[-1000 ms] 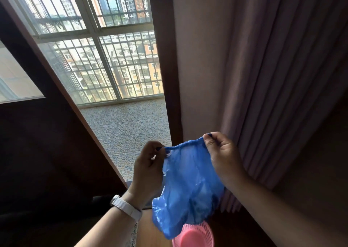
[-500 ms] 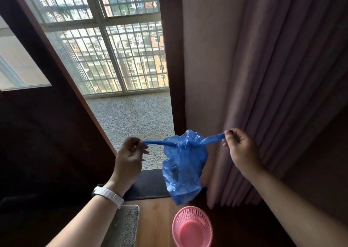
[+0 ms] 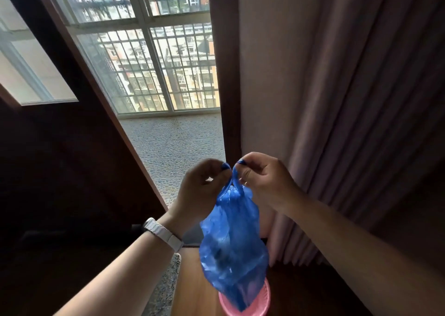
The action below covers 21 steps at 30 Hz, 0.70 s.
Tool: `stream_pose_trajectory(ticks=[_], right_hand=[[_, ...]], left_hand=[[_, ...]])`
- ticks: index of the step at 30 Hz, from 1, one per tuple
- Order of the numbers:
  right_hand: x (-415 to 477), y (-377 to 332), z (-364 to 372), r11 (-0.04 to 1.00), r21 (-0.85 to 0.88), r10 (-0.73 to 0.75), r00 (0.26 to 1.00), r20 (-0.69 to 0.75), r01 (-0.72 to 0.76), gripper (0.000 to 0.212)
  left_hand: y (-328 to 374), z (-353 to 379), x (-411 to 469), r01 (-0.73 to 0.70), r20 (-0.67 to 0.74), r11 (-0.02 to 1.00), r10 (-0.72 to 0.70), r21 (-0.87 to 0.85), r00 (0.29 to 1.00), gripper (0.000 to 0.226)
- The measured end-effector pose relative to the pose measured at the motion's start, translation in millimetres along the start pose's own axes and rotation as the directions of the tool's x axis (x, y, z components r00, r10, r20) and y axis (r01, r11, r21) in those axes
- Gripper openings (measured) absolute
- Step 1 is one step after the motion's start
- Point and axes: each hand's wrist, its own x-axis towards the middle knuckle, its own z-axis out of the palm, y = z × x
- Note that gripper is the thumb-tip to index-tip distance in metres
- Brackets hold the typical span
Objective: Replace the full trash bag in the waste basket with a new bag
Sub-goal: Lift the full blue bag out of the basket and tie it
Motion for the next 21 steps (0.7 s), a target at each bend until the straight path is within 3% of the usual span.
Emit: stream_pose_trajectory(ticks=[5,8,13,15,17,19,21], right_hand=[[3,-4,5,0.99,0.142,0.006,0.994,0.105,-0.021,0.012],[2,-3,6,0.973,0.221,0.025,0.986,0.167,-0.063,0.016],[2,8,12,0.984,0.161,0.037,0.966,0.254,-0.08,0.012],[0,22,19,0.996,0.071,0.025,0.963,0.268,-0.045,0.021],[-1,35,25,0.983,-0.159,-0.036,0.948,0.318,0.091,0.041],[1,44,33,0.896,-0.39,-0.029,0.904,0.426,0.212,0.074],[0,47,48,0.838,-0.479,0.002,0.876,0.483,0.262,0.091]], left_hand=[[2,6,-12,0.063,-0.023,0.99,-0.067,-0.126,0.998,0.025],[0,6,-19,0.075,-0.049,0.995,-0.079,-0.068,0.996,0.016],[-1,3,-27,0.115,-0.202,0.993,-0.106,0.034,0.974,0.007],[-1,-3,-31,0.147,-0.236,0.989,-0.138,0.017,0.962,0.004],[-2,-12,-34,0.155,-0.287,0.987,-0.16,-0.041,0.945,0.003],[-1,-20,-36,0.143,-0.313,0.986,-0.162,-0.084,0.936,0.011],[0,-28,-38,0.131,-0.313,0.986,-0.157,-0.104,0.937,0.018]])
